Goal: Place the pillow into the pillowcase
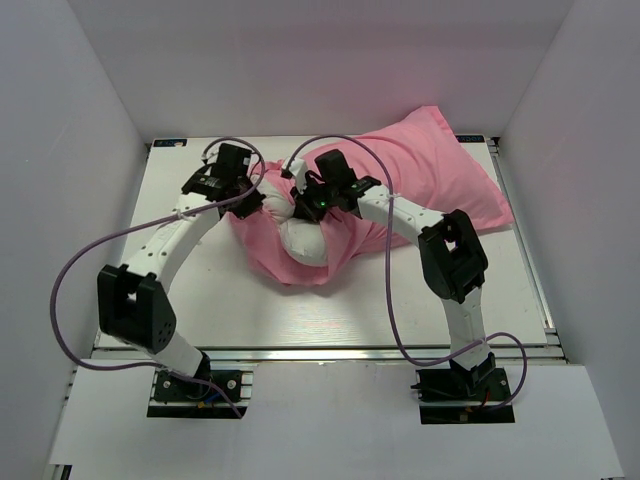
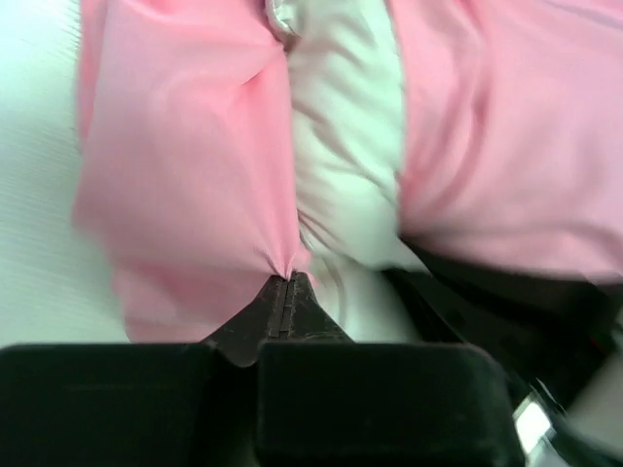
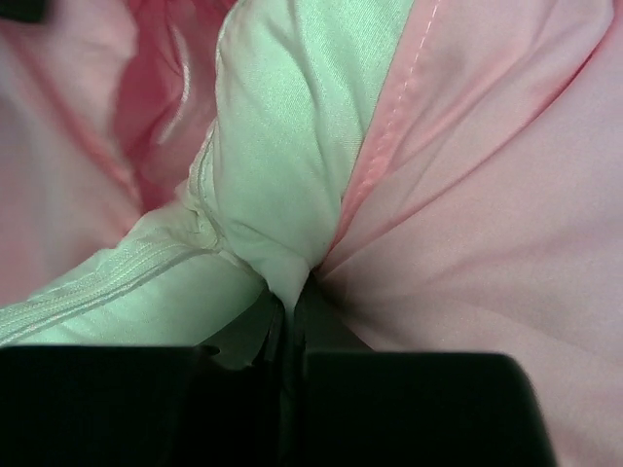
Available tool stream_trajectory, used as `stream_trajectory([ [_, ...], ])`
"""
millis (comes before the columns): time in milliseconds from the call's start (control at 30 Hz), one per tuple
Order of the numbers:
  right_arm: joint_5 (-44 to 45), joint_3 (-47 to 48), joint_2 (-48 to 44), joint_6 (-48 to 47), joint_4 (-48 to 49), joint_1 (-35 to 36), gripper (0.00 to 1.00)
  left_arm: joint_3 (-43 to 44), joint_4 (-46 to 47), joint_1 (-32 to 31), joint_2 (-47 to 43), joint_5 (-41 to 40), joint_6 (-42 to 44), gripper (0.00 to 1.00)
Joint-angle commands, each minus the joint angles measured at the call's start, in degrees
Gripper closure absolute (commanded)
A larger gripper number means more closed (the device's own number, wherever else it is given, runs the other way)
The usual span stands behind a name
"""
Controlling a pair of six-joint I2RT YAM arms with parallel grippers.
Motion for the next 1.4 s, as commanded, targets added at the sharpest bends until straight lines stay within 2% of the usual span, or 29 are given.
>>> stream_trajectory([
  [0,2.3,-2.8,0.4,0.4,-7.6,-0.7,1.00,1.9,1.4,0.8,-4.0,4.2,0.3,1.00],
  [100,5.4,-2.4,0.8,3.0,-6.8,-0.7,1.00,1.3,2.9,0.8,-4.7,10.6,-0.4,1.00],
  [333,20.5,4.5,6.6,10.2,-3.0,-0.1,1.00,-0.7,8.5,0.8,-7.2,29.9,-2.0,1.00],
  [500,25.8,7.9,10.7,11.6,-1.2,-0.2,1.00,1.1,9.0,0.8,-11.3,42.5,-4.2,1.00],
  [733,34.4,7.4,12.5,13.2,0.5,-1.5,1.00,6.8,12.6,5.8,-17.3,53.0,-12.4,1.00],
  [933,37.8,6.0,13.1,12.7,2.0,-3.9,1.00,13.6,14.1,9.7,-18.8,57.0,-18.7,1.00],
  [1167,38.4,4.4,12.5,14.7,1.7,-2.9,1.00,9.0,24.1,9.7,-19.6,55.5,-26.7,1.00],
  [1267,31.9,1.7,9.1,15.0,0.8,-3.1,1.00,6.6,24.9,10.5,-18.8,54.7,-26.0,1.00],
  [1300,25.1,0.3,7.4,13.1,1.0,-3.4,1.00,5.6,25.4,10.8,-18.2,54.3,-25.6,1.00],
  [1367,14.8,-5.1,0.4,9.8,1.7,-5.0,0.72,3.8,23.5,11.2,-17.7,52.6,-22.7,1.00],
])
